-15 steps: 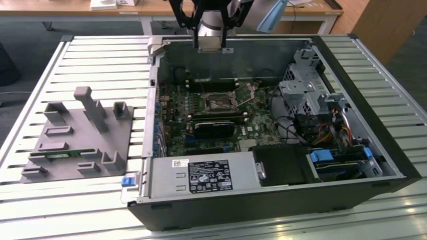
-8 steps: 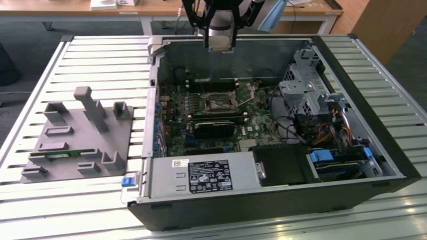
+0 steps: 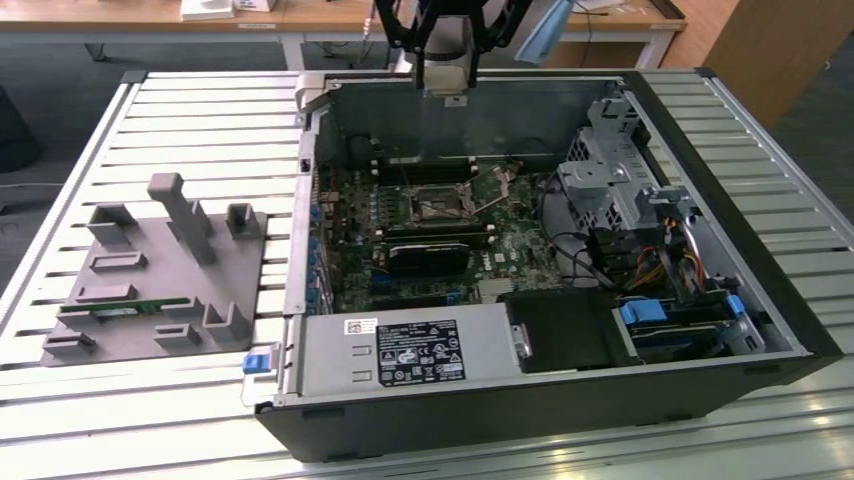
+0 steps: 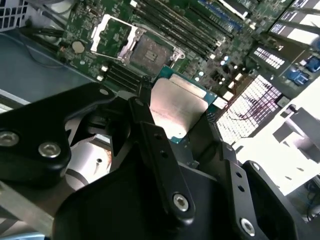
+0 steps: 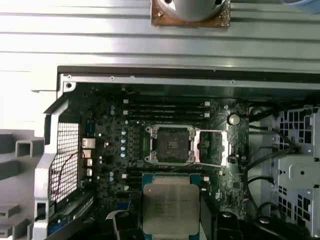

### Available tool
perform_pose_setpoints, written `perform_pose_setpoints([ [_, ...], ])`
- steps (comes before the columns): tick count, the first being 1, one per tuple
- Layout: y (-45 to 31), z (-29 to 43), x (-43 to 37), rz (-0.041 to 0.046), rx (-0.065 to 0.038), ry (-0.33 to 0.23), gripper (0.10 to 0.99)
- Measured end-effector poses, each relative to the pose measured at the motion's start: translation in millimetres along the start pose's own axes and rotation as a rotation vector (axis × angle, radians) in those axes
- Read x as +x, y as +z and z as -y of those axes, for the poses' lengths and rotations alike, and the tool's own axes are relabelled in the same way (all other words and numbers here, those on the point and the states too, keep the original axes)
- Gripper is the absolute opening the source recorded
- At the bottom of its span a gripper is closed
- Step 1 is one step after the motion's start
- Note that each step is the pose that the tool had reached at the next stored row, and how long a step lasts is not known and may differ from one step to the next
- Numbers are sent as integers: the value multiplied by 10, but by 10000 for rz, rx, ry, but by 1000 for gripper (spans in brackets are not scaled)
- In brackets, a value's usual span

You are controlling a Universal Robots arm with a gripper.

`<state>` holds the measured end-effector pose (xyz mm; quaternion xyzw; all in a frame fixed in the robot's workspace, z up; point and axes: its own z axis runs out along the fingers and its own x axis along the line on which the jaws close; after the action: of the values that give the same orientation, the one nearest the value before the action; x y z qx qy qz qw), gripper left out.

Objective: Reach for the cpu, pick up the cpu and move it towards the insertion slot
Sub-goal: 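Pick up the cpu and move it towards the insertion slot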

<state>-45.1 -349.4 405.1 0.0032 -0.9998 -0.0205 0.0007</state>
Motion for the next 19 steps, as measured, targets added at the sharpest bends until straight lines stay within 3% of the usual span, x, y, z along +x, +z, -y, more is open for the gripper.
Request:
perform_pose_setpoints([
  [10, 81, -214, -96, 1, -10, 0, 541],
  [19, 122, -391, -121, 27, -11, -1, 541],
])
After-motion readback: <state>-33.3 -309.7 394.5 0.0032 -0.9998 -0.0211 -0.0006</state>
